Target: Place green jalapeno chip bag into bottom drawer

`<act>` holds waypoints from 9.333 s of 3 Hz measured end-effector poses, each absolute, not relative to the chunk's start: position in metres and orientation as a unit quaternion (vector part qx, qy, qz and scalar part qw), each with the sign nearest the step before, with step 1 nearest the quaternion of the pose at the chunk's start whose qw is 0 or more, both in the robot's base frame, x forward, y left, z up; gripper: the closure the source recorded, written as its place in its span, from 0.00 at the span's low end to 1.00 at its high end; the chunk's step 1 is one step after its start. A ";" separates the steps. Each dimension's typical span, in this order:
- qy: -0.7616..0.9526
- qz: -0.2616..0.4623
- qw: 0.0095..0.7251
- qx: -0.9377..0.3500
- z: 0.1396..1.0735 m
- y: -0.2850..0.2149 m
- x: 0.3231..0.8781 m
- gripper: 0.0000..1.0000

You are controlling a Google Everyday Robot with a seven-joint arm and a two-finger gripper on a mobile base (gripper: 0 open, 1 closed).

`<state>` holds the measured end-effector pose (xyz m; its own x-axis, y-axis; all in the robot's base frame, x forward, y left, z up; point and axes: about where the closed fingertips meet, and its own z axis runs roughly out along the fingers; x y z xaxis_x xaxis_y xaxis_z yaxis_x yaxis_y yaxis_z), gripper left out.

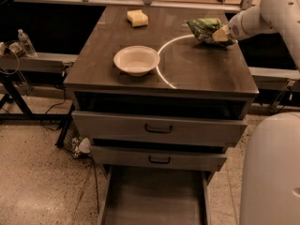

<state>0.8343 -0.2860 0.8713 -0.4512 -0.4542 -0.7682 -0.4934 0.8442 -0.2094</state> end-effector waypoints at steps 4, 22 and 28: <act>0.785 0.039 0.504 -0.357 0.945 -0.284 0.733 1.00; 0.720 0.180 0.415 -0.525 0.558 -0.252 0.365 1.00; 0.702 0.226 0.454 -0.499 0.440 -0.180 0.377 1.00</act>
Offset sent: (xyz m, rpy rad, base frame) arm -0.1014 0.0494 0.1077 -0.0645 -0.2414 0.2513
